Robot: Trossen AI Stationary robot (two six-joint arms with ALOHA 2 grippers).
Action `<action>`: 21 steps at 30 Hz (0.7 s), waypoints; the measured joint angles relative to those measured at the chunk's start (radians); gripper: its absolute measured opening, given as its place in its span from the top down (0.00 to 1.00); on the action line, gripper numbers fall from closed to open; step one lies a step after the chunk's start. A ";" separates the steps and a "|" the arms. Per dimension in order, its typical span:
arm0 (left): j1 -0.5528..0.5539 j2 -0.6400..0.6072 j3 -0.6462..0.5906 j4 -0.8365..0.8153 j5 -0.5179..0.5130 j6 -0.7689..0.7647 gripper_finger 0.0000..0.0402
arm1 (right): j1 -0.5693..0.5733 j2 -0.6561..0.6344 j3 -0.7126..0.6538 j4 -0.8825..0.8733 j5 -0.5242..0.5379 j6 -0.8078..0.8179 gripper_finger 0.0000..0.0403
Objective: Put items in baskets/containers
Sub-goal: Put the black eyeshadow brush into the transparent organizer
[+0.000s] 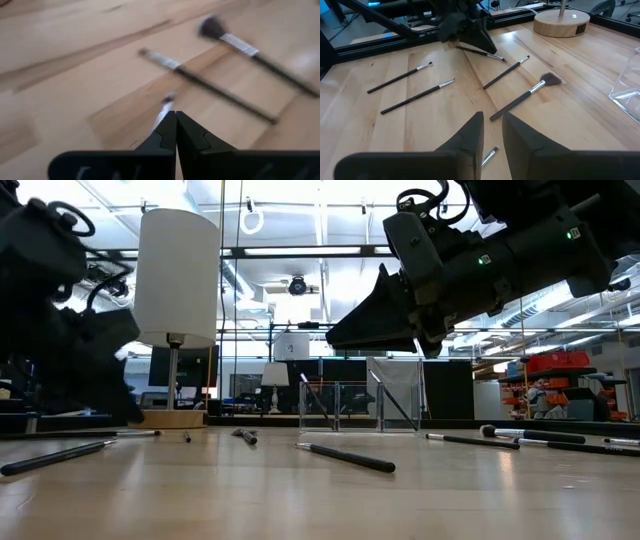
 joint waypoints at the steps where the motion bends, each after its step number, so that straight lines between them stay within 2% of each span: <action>1: 0.001 -0.005 0.001 0.022 -0.008 0.026 1.00 | 0.000 0.000 0.000 0.001 0.000 0.000 0.83; 6: 0.001 -0.009 0.001 0.049 -0.002 0.105 0.99 | 0.000 0.000 0.000 0.009 0.000 0.000 0.83; 10: 0.001 -0.015 0.001 0.046 0.062 0.173 0.94 | 0.000 0.000 0.000 0.009 0.000 0.009 0.83; 16: 0.001 -0.064 0.001 0.006 0.165 0.239 0.74 | -0.004 0.000 0.000 0.008 0.000 0.018 0.83; 21: -0.013 -0.124 0.001 -0.112 0.170 0.236 0.56 | -0.010 0.000 0.000 0.008 0.000 0.019 0.83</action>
